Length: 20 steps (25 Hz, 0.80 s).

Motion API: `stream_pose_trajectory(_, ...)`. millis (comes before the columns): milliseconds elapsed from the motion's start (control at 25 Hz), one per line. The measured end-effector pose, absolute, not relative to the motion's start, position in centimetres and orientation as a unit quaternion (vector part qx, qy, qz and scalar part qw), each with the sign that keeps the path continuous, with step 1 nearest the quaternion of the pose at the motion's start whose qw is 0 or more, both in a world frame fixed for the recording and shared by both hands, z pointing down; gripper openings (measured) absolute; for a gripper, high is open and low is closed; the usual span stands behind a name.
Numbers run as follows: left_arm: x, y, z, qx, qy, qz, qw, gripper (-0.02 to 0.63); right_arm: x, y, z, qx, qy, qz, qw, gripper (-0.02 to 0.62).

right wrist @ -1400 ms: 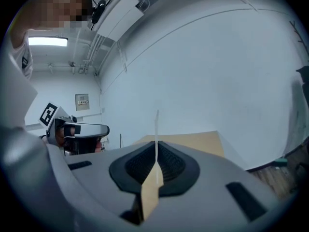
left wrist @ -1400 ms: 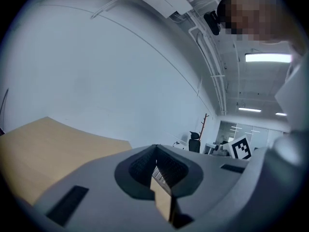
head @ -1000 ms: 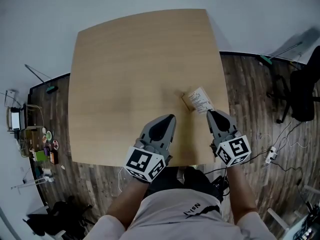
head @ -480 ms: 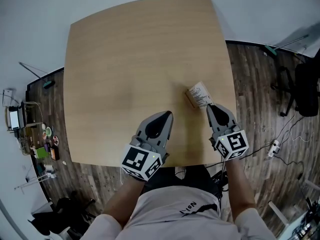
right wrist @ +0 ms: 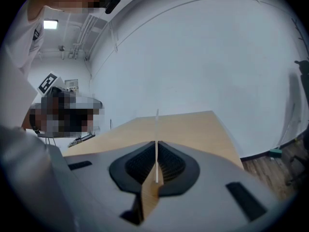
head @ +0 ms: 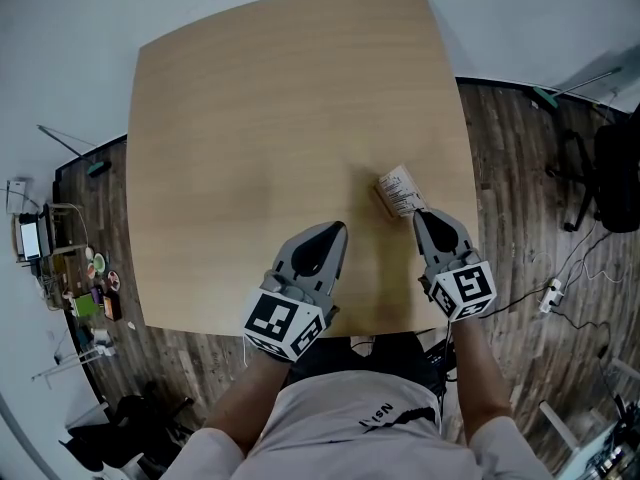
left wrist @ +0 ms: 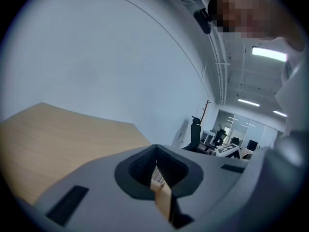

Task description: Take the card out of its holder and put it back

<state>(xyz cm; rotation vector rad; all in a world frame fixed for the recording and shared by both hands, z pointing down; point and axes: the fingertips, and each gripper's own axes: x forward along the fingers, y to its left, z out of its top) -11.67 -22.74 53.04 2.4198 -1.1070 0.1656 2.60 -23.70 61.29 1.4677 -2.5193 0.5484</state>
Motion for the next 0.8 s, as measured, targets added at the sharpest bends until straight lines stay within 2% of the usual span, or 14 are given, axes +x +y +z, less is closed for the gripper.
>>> stream_pose_trajectory(800,-11.6,-21.9,53.1,0.883,-0.402,0.058,0.234,0.012,1.2,-23.4,64.3,0.469,-0.849,0.209,0.124,0.028)
